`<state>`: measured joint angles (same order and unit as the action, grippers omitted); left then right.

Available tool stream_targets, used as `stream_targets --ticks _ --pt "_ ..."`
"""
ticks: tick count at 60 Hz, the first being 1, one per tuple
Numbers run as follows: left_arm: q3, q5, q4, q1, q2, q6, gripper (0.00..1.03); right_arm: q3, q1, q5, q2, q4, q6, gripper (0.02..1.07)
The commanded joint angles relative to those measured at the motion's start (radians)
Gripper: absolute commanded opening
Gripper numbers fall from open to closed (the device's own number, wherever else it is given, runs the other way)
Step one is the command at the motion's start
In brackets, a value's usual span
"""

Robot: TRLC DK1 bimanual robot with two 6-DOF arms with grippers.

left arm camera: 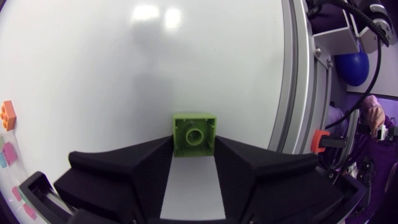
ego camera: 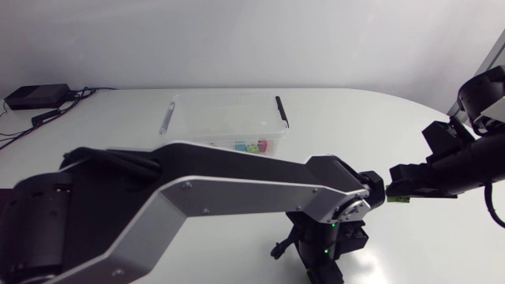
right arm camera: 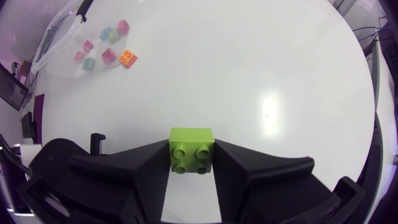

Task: Place the duplo bricks in the container

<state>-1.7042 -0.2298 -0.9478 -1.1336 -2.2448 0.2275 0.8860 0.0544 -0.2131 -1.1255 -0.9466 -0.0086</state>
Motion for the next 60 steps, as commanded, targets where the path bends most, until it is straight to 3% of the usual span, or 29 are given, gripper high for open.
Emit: stream_targets --ticks 1,19,35,50,60 --pt "0.011 0.012 0.007 -0.008 -0.03 -0.027 0.28 -0.019 0.01 -0.005 0.013 -0.014 -0.016 0.28" --pt "0.127 0.021 0.044 0.015 0.156 -0.034 0.26 0.031 0.01 -0.009 0.016 -0.006 -0.011 0.29" --pt "0.219 0.064 0.04 0.107 0.453 -0.042 0.26 0.096 -0.06 -0.092 -0.013 0.045 0.019 0.29" --pt "0.213 0.093 0.05 0.327 0.663 -0.034 0.26 0.192 -0.245 -0.111 -0.091 0.169 0.114 0.28" --pt "0.225 0.126 0.17 0.486 0.72 -0.027 0.26 0.292 -0.332 -0.101 -0.207 0.235 0.148 0.28"
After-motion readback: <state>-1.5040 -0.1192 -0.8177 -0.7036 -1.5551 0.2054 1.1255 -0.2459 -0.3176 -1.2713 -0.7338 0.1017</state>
